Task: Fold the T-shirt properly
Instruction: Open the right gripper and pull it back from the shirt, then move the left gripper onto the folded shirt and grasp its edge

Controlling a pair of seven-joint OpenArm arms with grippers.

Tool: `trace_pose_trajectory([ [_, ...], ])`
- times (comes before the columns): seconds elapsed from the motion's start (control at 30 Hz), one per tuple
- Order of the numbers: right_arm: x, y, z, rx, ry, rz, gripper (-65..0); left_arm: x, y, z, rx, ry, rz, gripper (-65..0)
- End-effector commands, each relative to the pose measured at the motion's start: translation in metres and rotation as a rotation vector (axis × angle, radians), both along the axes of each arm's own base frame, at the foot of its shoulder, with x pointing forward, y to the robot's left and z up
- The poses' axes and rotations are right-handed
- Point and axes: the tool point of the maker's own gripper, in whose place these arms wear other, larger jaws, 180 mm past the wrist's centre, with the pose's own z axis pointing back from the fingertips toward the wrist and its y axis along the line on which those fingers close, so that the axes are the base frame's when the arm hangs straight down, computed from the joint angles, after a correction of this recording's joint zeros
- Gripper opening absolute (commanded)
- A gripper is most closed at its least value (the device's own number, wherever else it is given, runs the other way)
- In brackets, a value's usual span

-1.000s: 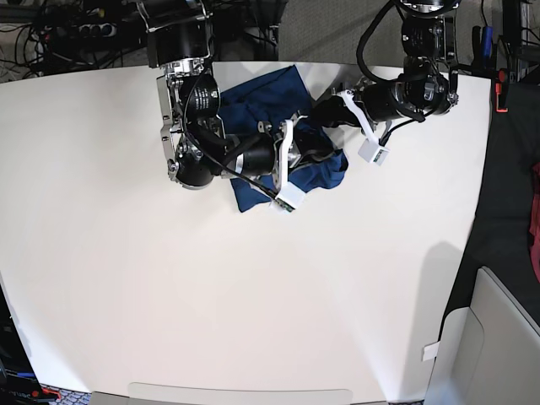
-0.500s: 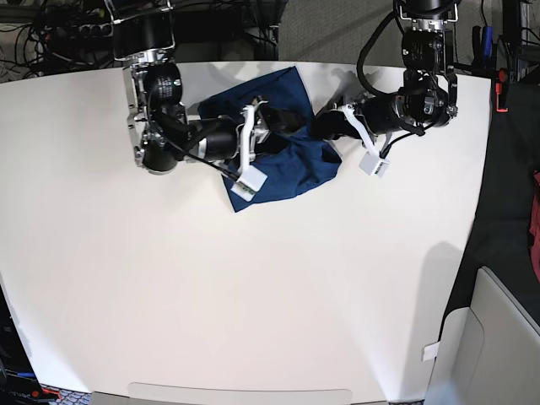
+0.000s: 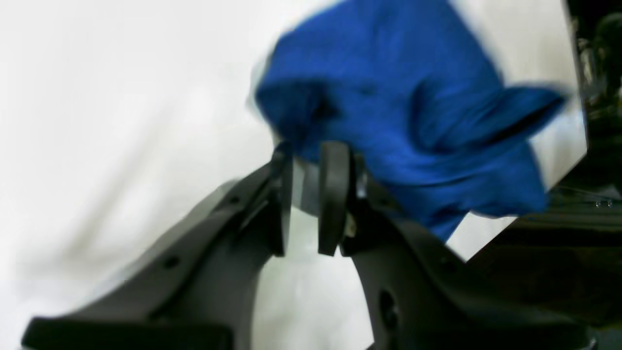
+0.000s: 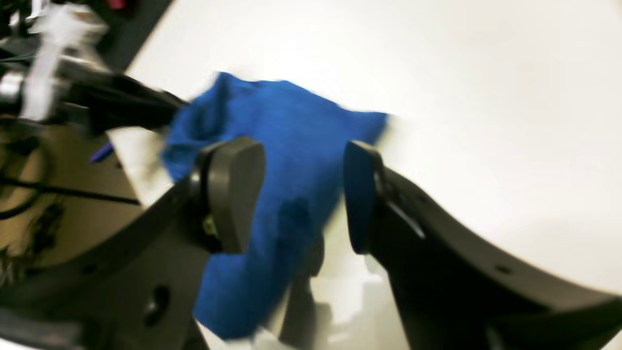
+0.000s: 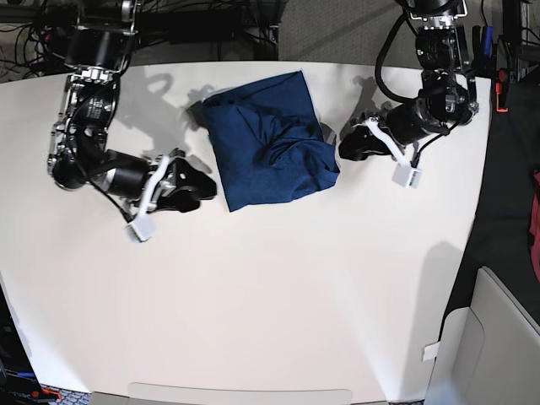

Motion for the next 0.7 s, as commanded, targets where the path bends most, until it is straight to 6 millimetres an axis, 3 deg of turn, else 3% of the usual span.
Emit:
trace_pose_trajectory([
  [0.0, 0.007, 0.001, 0.015, 0.01, -0.053, 0.004, -38.3, 0.008, 0.002, 0.02, 0.0, -0.07, 0.0, -57.1],
  [0.13, 0.005, -0.009, -0.005, -0.1, -0.017, -0.017, -41.5, 0.001, -0.007, 0.044, 0.025, -0.142, -0.036, -57.1],
  [0.23, 0.002, -0.014, -0.017, -0.15, 0.003, -0.03, -44.6, -0.012, -0.024, 0.062, 0.008, -0.19, -0.054, -57.1],
  [0.43, 0.006, -0.008, -0.016, -0.146, -0.006, -0.037, -47.1, -0.038, -0.073, 0.07, -0.042, -0.199, -0.178, -53.6],
  [0.67, 0.005, -0.006, -0.016, -0.132, -0.004, -0.043, -47.1, -0.032, -0.098, 0.093, -0.125, -0.305, -0.197, -46.9],
])
